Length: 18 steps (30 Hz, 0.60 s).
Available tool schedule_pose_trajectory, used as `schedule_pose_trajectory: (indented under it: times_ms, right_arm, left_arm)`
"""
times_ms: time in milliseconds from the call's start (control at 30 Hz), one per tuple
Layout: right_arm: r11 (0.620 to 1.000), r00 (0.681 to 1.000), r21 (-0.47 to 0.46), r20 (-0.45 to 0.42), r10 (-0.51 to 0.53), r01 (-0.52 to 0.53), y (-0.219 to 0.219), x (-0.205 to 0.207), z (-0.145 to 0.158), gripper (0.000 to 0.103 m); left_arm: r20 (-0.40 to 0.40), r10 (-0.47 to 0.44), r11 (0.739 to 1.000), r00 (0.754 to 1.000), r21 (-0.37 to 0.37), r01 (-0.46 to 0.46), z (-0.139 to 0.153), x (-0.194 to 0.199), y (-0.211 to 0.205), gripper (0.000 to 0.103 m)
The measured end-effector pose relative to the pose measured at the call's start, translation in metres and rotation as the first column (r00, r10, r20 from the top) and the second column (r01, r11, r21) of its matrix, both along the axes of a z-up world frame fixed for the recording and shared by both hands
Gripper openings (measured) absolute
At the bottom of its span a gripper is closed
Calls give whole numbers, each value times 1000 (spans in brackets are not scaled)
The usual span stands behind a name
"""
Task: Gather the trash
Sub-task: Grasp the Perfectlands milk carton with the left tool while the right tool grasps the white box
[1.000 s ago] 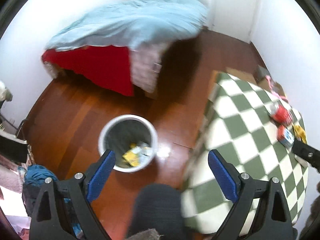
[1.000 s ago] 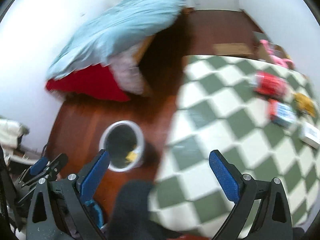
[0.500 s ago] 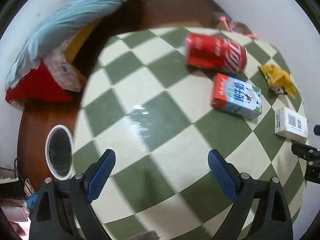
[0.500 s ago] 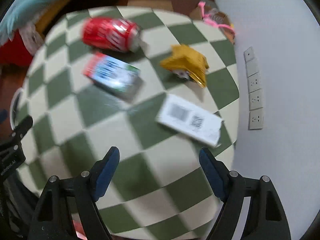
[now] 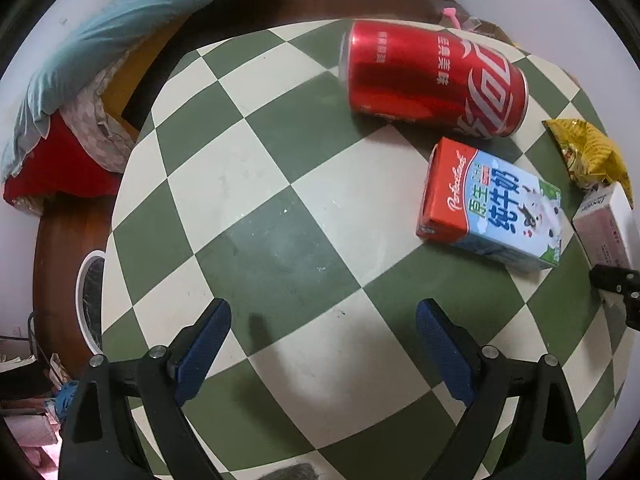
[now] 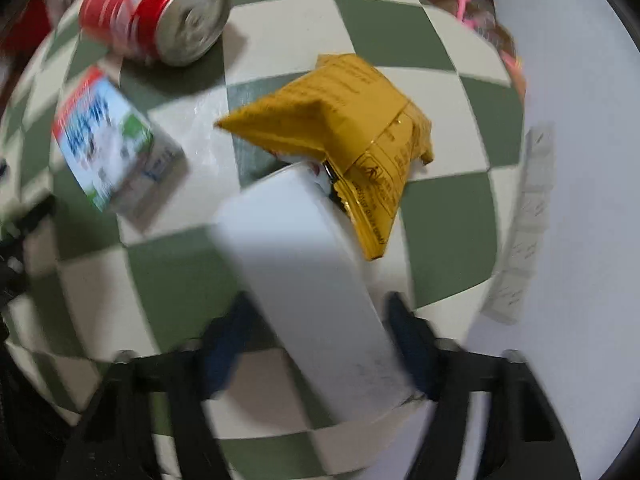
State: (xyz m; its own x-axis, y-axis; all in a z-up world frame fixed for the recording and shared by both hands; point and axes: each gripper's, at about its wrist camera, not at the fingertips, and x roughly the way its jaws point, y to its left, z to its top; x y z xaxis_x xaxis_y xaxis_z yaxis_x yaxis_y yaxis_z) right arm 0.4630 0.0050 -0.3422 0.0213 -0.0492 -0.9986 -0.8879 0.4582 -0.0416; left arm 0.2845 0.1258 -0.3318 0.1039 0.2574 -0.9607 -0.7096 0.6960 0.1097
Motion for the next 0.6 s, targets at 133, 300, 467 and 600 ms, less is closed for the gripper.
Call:
schedule_pose_trajectory:
  times_ms: [133, 300, 467, 600]
  right_arm:
    - [974, 974, 51, -67, -218, 221, -26, 12, 14, 44]
    - [852, 858, 118, -129, -497, 511, -78, 36, 30, 44]
    - [744, 759, 172, -44, -649, 646, -107, 54, 47, 44]
    - [679, 693, 198, -4, -721, 707, -108, 61, 50, 44]
  left_arm:
    - [56, -28, 997, 998, -64, 32, 15, 5, 3, 94]
    - [115, 9, 973, 993, -230, 18, 32, 25, 9, 94]
    - [46, 116, 923, 992, -375, -90, 18, 65, 15, 94]
    - [-17, 208, 892, 978, -406, -197, 1, 86, 28, 94]
